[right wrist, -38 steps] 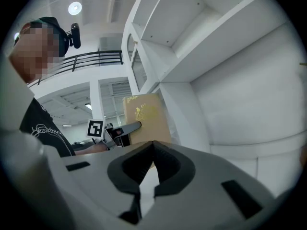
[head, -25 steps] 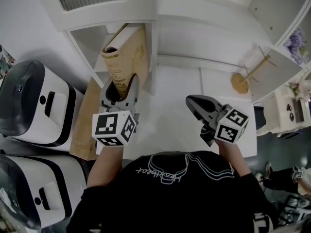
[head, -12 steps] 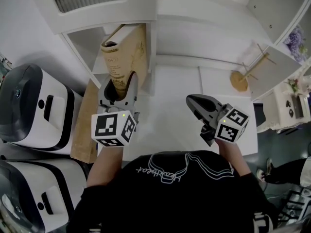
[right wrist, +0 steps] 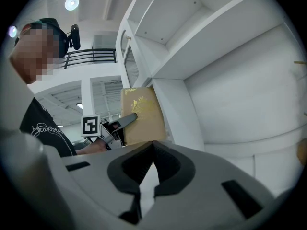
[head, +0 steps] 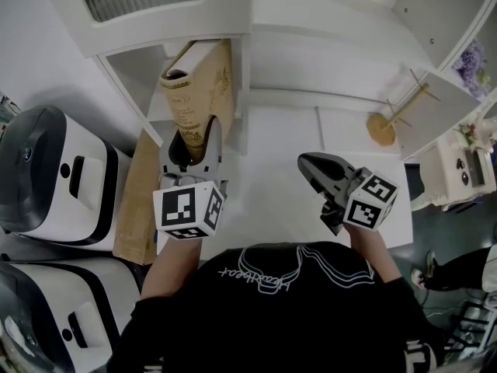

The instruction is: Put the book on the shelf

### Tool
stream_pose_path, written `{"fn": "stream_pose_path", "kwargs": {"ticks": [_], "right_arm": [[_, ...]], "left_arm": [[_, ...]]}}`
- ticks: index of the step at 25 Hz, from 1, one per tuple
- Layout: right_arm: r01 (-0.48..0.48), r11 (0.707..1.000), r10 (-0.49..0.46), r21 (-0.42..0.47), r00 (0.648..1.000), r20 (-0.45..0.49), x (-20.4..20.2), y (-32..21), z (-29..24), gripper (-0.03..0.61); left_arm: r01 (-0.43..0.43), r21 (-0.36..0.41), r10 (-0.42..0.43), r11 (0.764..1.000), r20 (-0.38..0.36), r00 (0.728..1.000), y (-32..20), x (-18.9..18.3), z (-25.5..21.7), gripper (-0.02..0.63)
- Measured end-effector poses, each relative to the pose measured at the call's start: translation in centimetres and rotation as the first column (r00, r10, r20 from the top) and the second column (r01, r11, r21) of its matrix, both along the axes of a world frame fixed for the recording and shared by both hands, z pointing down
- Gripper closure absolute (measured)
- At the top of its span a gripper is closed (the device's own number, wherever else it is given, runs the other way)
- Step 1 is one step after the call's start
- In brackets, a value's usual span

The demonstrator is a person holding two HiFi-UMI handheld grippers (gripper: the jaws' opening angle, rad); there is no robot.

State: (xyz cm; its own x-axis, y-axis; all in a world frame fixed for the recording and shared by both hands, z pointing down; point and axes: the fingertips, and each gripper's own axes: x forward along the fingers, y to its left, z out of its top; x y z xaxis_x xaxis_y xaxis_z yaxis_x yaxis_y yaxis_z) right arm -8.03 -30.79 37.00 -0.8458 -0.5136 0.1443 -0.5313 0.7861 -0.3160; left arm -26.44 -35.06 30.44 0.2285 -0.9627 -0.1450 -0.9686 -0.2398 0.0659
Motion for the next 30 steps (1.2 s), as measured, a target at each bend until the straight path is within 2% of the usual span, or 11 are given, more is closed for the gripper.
{"fn": "stream_pose_path", "kwargs": {"ticks": [8,30], "right_arm": [[-0.014,1.000,0.014,-0.012,1.000,-0.001,0.6,-0.1,0.5,0.572],[-0.025,0.997,0.027,-0.067,0.999,0.027,0.6,-1.9,2.8,0.572]], "left_arm": [[0.033,0.030,-0.033,0.999,0.002,0.999,-0.3,0.2,0.3,0.419],[0.058,-0.054,-0.056,0.997,0.039,0.998,-6.7,1.0,1.8,0.416]]}}
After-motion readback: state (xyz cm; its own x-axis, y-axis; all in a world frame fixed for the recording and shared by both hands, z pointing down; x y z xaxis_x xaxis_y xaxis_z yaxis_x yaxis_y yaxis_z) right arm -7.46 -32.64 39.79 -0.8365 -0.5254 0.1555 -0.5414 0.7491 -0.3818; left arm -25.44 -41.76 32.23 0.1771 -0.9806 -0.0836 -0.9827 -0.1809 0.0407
